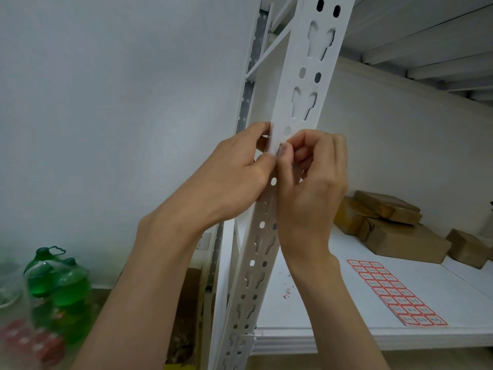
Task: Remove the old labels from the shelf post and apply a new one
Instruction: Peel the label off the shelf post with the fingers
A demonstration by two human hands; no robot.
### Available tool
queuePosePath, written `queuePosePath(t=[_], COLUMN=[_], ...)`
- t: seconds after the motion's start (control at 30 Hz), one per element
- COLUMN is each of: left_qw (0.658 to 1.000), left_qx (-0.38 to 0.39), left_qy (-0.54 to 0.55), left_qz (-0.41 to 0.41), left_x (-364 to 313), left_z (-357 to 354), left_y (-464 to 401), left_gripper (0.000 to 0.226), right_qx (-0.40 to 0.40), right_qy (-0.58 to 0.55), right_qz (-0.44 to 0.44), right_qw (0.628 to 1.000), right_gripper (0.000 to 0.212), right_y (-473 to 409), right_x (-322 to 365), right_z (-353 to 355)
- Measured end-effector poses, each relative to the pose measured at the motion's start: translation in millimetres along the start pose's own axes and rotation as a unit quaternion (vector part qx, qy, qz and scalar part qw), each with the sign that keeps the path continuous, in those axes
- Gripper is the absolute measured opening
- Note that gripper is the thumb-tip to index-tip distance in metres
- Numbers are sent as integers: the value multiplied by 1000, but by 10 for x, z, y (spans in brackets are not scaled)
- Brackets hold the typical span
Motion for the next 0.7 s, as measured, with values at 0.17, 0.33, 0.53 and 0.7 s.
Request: queuePosePath(t=[0.17,0.33,0.53,0.7], left_qw=[1000,1000,1000,1000], left_qx=[0,-2,-3,1], left_qy=[2,-2,-16,-6], left_qz=[-3,-2,-1,1], left_x=[-6,6,1,10], left_z=[6,18,15,9], left_y=[2,-6,-12,-9], left_gripper=[34,36,42,40], right_qx=[-3,-15,-41,-46], right_qy=[-18,-47,-69,-54], right_qz=[-12,-32,-32,-28], right_qw=[1000,998,996,997], right_gripper=[6,5,8,16], right_y=[11,54,63,32], right_x=[-61,-100,-111,-70], right_z=[-7,41,126,141])
Point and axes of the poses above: each hand's wrist, its own y-axis away from the middle knuckle, its own z-axis out of the back of the hand, x = y × z, the point moved 8 cm from there along -y, towards the middle knuckle, and after that the axes turned 3 degrees about -x, right-handed, at the moved point
